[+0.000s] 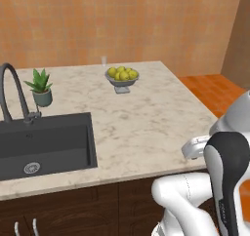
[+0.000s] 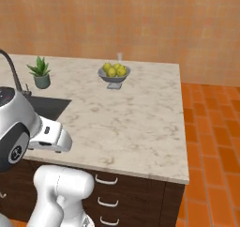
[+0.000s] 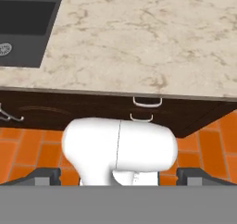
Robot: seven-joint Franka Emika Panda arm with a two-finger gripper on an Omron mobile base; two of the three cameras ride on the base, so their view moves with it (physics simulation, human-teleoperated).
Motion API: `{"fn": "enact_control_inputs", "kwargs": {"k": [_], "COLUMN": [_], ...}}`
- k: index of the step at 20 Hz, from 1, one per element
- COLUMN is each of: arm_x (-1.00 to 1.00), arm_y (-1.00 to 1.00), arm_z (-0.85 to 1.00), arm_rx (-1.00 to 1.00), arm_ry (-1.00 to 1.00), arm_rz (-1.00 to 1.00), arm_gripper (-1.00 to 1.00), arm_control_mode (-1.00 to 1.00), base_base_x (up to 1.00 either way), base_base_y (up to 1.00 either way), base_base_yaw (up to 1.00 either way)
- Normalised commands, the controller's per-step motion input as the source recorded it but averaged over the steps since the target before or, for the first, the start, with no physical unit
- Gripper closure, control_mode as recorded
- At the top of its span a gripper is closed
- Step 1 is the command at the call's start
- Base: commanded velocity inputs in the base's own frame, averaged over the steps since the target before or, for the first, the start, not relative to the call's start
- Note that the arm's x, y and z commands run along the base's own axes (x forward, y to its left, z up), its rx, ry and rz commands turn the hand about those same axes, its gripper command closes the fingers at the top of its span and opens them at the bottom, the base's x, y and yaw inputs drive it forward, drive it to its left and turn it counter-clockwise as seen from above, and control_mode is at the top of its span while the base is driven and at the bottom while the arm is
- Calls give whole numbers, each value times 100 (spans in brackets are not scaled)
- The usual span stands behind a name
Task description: Take a straw from the drawer in front and place it inside the glass cup on the dining counter.
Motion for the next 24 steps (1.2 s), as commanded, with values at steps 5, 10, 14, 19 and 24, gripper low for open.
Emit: {"fn": "enact_control_inputs", "kwargs": {"k": [5, 10, 14, 19, 24], "arm_x": [0, 0, 0, 0, 0], "arm_y": [0, 0, 0, 0, 0], "arm_z": [0, 0, 0, 0, 0], "arm_rx": [0, 0, 0, 0, 0], "arm_ry": [0, 0, 0, 0, 0], "arm_rz": [0, 0, 0, 0, 0], "arm_gripper": [-100, -100, -100, -100, -100], "arm_control_mode": [100, 100, 100, 100, 100], "base_base_x": [-35, -37, -31, -21, -26], "base_base_y": [-32, -66, -78, -72, -49], "base_base_yaw": [0, 2, 3, 12, 23]}}
